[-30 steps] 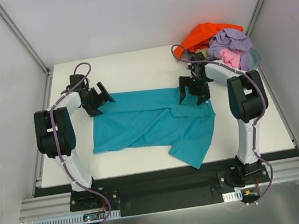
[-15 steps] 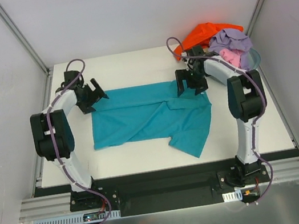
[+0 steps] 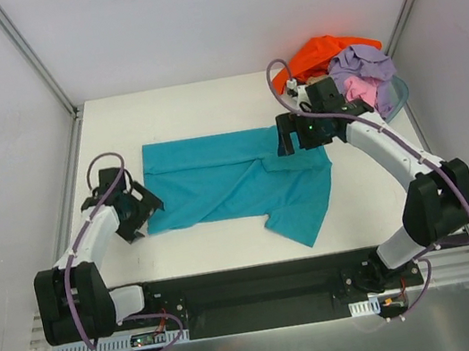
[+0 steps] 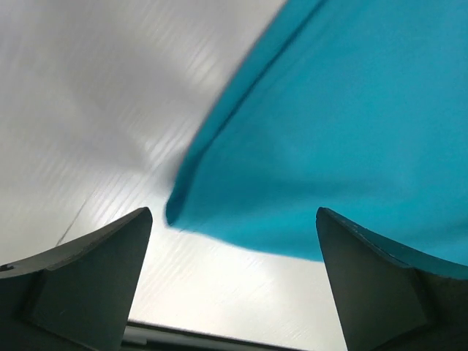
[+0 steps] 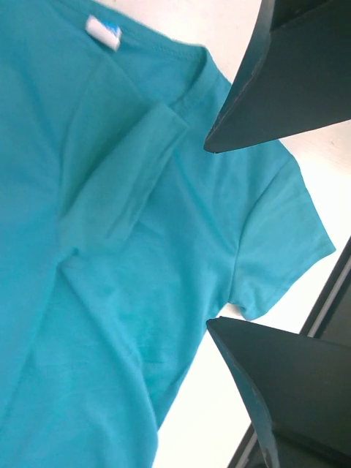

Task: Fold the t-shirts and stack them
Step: Fold the flattened tshirt in 1/3 of the way, then grap the side of the flattened tshirt closest away from the robot with both arms

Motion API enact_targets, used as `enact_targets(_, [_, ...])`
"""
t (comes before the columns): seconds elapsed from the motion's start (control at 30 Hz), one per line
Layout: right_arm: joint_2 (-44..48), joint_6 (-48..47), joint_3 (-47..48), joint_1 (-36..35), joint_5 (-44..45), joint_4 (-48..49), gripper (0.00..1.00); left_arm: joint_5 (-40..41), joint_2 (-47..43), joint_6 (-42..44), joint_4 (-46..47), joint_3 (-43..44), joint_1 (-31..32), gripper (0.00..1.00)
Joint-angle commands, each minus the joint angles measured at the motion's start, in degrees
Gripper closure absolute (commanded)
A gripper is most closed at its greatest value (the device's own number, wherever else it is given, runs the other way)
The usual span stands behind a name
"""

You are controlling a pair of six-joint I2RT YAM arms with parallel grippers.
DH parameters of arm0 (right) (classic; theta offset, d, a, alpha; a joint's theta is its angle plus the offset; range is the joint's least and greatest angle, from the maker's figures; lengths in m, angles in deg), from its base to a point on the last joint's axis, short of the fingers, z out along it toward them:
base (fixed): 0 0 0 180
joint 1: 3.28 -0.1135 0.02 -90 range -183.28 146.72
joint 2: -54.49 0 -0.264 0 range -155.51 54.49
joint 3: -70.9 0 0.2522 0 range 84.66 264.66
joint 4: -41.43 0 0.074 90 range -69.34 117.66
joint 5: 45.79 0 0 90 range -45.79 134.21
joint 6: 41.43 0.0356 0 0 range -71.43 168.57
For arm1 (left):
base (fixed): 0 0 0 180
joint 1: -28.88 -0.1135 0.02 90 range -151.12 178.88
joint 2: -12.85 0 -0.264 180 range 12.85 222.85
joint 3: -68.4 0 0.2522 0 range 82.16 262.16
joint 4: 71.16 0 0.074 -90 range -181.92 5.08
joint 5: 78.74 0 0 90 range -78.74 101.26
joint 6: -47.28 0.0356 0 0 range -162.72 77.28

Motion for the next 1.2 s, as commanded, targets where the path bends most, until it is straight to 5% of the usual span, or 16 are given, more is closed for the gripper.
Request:
enact_targets(0.0, [2.4, 0.7, -3.6, -2.7, -0.9, 1.5, 0.00, 1.9, -4.7, -7.5, -2.9, -6.9, -0.5, 0.07])
enact_targets(0.3, [4.7, 1.7, -7.4, -3.8, -0.6, 1.4, 0.00, 8.5, 1.1, -5.9, -2.4, -5.5, -0.5, 0.22])
enact_targets(0.7, [9.2, -0.1, -11.9, -10.1, 3.2, -6.4, 0.01, 4.4, 10.8, -5.1, 1.5, -4.0, -0.5, 1.00])
enact_targets(0.97, [8.3, -0.2, -14.9, -28.4, 7.0, -15.6, 0.05, 3.1, 8.7, -4.2, 2.6, -3.5, -0.6, 1.00])
enact_targets(1.17, [6.0, 6.3, -21.3, -34.8, 4.6, -12.0, 0.24, 2.9, 7.0, -3.3, 2.9, -3.3, -0.5, 1.00])
